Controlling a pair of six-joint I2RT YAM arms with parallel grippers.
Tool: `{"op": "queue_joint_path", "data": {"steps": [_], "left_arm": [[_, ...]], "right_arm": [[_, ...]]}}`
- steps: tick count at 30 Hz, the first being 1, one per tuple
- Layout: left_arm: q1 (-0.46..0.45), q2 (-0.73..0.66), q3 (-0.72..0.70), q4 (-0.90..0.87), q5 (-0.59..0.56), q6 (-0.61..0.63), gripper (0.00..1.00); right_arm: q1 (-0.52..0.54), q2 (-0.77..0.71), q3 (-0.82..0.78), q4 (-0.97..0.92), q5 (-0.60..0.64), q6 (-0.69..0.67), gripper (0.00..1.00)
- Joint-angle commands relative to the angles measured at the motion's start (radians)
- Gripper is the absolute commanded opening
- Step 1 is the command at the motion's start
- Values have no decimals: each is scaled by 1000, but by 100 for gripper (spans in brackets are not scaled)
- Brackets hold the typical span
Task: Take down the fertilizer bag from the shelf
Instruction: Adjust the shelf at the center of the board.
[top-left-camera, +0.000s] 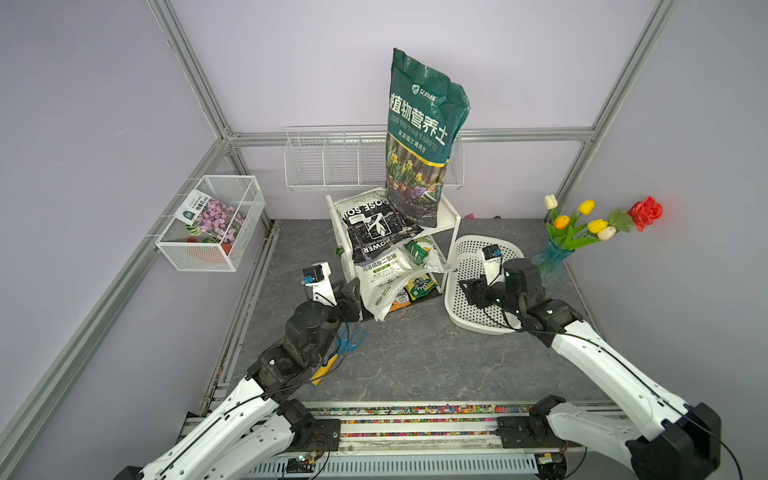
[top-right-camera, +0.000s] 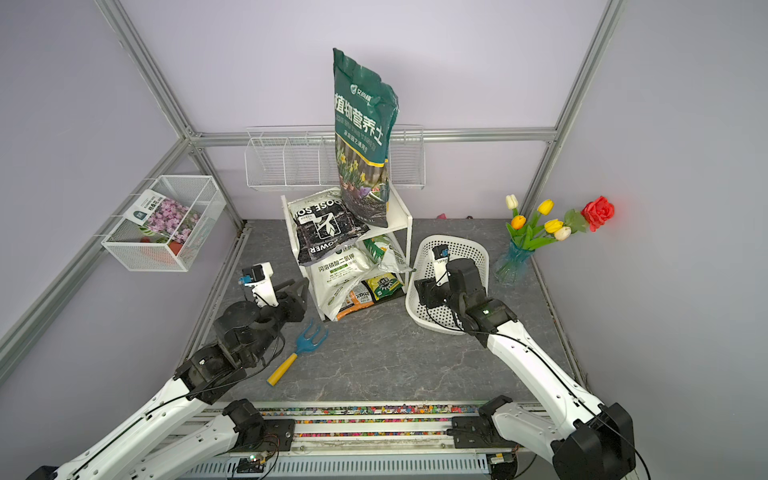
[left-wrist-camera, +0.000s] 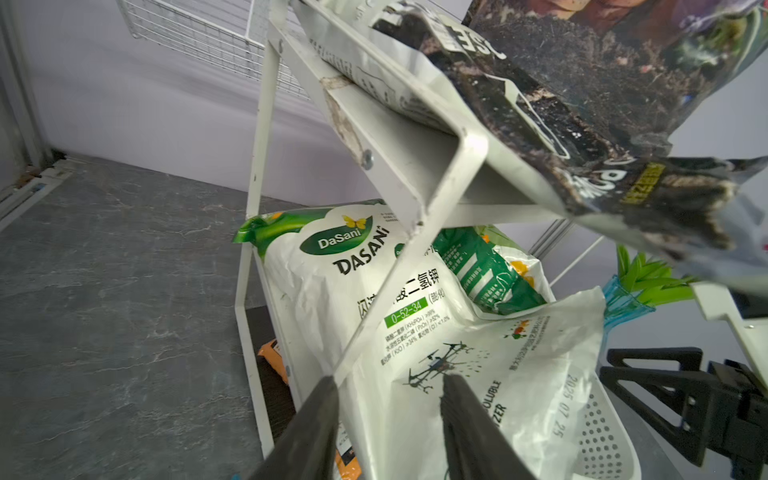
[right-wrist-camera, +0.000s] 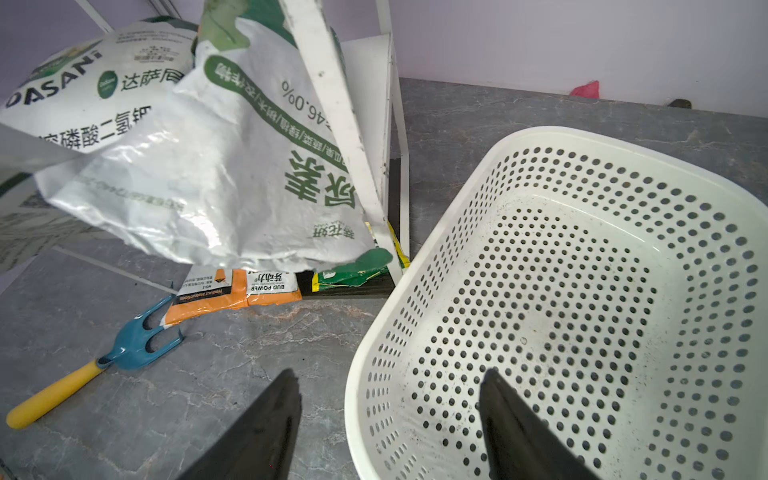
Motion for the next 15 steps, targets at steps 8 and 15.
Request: {"op": "queue_joint_path", "data": {"steps": [8,15], "left_arm": [[-4,68,-48,255,-77,171,45],[-4,203,20,273,-138,127,33]], "right_arm": [[-17,27,24,90,-126,-33,67],[-100,133,44,288,-310,28,63]]}}
